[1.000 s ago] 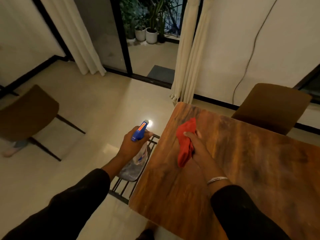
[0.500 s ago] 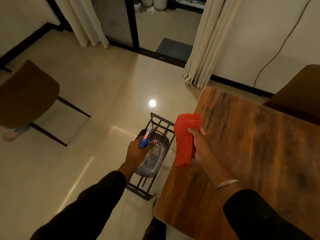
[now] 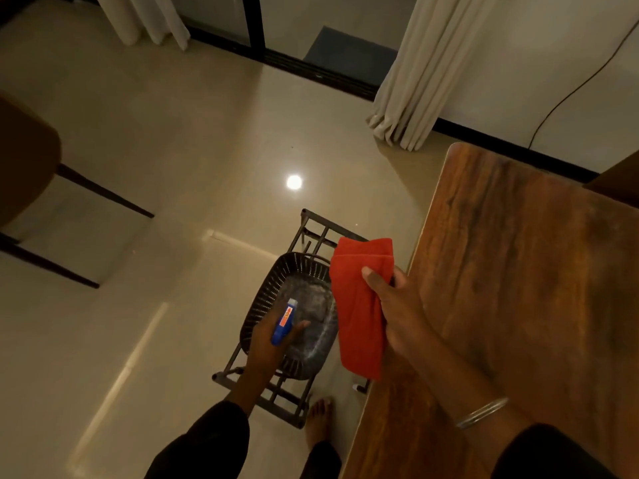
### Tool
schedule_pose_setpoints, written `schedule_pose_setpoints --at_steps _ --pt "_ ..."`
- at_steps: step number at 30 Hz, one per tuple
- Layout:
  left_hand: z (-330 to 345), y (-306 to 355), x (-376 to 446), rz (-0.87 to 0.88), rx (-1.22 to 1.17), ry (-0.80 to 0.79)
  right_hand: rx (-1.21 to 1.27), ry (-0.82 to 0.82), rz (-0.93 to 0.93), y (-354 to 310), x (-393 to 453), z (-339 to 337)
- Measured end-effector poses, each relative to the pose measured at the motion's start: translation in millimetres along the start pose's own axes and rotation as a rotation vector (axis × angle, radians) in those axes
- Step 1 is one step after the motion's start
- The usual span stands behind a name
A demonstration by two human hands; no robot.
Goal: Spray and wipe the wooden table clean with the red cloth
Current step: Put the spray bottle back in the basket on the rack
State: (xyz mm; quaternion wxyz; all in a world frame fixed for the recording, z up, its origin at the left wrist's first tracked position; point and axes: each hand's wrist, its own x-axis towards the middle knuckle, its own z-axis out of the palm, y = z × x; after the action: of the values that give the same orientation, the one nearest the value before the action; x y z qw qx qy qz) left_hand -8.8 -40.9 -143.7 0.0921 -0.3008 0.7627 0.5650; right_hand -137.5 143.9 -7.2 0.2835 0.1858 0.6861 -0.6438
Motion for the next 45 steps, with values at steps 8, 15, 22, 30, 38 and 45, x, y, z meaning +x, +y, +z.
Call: schedule_pose_setpoints --at_steps 8,15,22,30,38,45 --pt "-78.4 7.2 16.0 0.177 0.102 -0.282 -0.019 0.041 -0.025 -0.1 17.7 30.0" --pt "-78.4 96.1 84.5 0.008 -0.290 -0.455 0.208 -0.189 0.132 -13.1 44.1 52.3" --pt "-52.7 101.1 119.3 -0.166 -0.660 -0.644 0.069 -0.121 -0.036 -15.2 73.0 51.0" --pt "-70.6 86.2 155.7 -0.136 -0.525 -0.551 -0.077 0.131 -0.054 6.4 96.8 61.3" --pt "-38.0 67.6 185.0 -0.030 0.113 -0.174 -0.226 0.326 0.107 33.0 149.2 63.5" --pt "-8.3 64.9 178.2 0.040 0.615 0.072 -0.711 0.306 0.033 53.6 146.8 58.5"
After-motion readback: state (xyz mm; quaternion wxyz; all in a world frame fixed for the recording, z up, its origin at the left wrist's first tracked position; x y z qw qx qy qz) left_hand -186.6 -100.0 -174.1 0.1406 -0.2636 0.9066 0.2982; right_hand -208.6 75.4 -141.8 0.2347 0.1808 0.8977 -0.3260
